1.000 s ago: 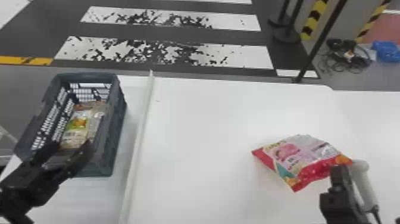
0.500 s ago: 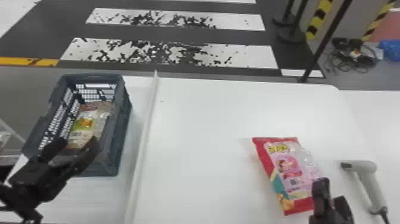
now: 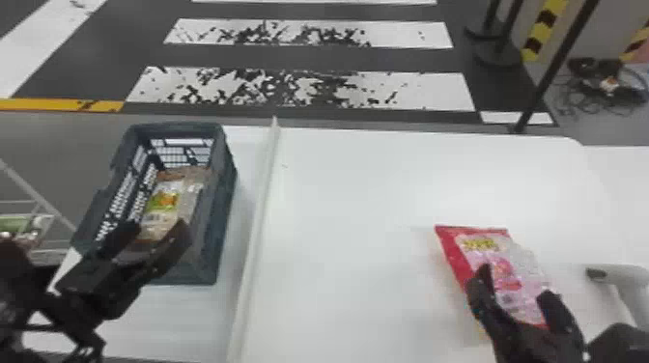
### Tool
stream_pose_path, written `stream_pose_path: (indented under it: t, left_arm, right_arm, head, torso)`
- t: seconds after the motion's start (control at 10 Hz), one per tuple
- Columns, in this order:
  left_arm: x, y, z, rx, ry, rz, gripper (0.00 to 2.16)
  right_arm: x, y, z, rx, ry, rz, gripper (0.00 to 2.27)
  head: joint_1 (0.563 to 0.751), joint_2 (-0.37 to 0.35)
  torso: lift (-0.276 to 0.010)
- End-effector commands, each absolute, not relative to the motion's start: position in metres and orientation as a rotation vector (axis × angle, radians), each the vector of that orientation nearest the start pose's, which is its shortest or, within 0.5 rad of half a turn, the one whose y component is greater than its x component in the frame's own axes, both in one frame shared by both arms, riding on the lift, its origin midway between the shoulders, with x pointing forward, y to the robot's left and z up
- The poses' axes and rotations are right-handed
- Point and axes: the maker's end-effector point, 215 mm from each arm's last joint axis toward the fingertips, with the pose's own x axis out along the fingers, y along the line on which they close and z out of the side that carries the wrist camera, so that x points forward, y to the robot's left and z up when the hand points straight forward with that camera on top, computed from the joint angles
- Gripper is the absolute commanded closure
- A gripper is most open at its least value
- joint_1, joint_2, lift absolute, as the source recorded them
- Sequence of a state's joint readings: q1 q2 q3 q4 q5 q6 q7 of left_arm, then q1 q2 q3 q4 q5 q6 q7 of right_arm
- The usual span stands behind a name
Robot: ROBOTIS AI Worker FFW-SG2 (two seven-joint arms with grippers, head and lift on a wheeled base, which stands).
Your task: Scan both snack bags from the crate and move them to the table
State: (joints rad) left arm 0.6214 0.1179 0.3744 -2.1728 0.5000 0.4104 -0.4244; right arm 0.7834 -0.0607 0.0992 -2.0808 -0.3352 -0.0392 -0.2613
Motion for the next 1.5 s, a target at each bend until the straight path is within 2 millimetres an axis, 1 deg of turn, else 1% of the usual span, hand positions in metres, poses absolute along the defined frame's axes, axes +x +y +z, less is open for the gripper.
stream_pose_path:
  t: [0.0,0.1,0.2,0.3,0.4,0.6,0.8,0.9,1.1,1.2,1.4]
  left_arm:
    - [0.385,0.307,-0.375,-0.295,0.288,-0.226,0.07]
    - [0.384,0.308,-0.375,-0.295,0.289,-0.225,0.07]
    - [0.384,0.307,-0.377,-0.293,0.293,-0.226,0.07]
    - [0.382,0.305,-0.378,-0.292,0.296,-0.228,0.07]
    - [0.382,0.301,-0.380,-0.285,0.302,-0.232,0.07]
    - [0.381,0.297,-0.382,-0.280,0.309,-0.236,0.07]
    - [0.381,0.291,-0.382,-0.277,0.309,-0.244,0.07]
    - [0.381,0.292,-0.381,-0.276,0.306,-0.244,0.07]
    - [0.381,0.291,-0.381,-0.277,0.306,-0.245,0.07]
    - [0.382,0.292,-0.380,-0.273,0.304,-0.245,0.07]
    - [0.382,0.294,-0.380,-0.269,0.305,-0.245,0.07]
  right_arm:
    - [0.349,-0.220,-0.437,0.147,0.302,-0.086,0.07]
    - [0.359,-0.211,-0.437,0.113,0.290,0.019,0.29]
    - [0.366,-0.211,-0.450,0.111,0.326,0.094,1.22]
    - [0.369,-0.217,-0.468,0.112,0.379,0.116,2.25]
    - [0.374,-0.220,-0.473,0.115,0.374,0.135,2.25]
    - [0.379,-0.216,-0.481,0.116,0.376,0.169,2.25]
    - [0.386,-0.205,-0.484,0.122,0.389,0.194,2.25]
    - [0.386,-0.198,-0.491,0.128,0.417,0.205,2.25]
    - [0.387,-0.188,-0.513,0.136,0.470,0.213,2.25]
    - [0.389,-0.192,-0.516,0.131,0.471,0.187,2.25]
    - [0.397,-0.212,-0.509,0.125,0.439,0.115,2.25]
  head:
    - [0.695,0.105]
    - [0.695,0.133]
    - [0.695,0.158]
    - [0.695,0.166]
    - [0.695,0.157]
    - [0.695,0.128]
    - [0.695,0.126]
    - [0.695,0.126]
    - [0.695,0.136]
    - [0.695,0.145]
    - [0.695,0.137]
  torso:
    - [-0.087]
    - [-0.087]
    - [-0.087]
    - [-0.087]
    - [-0.087]
    - [-0.087]
    - [-0.087]
    - [-0.087]
    - [-0.087]
    - [-0.087]
    - [-0.087]
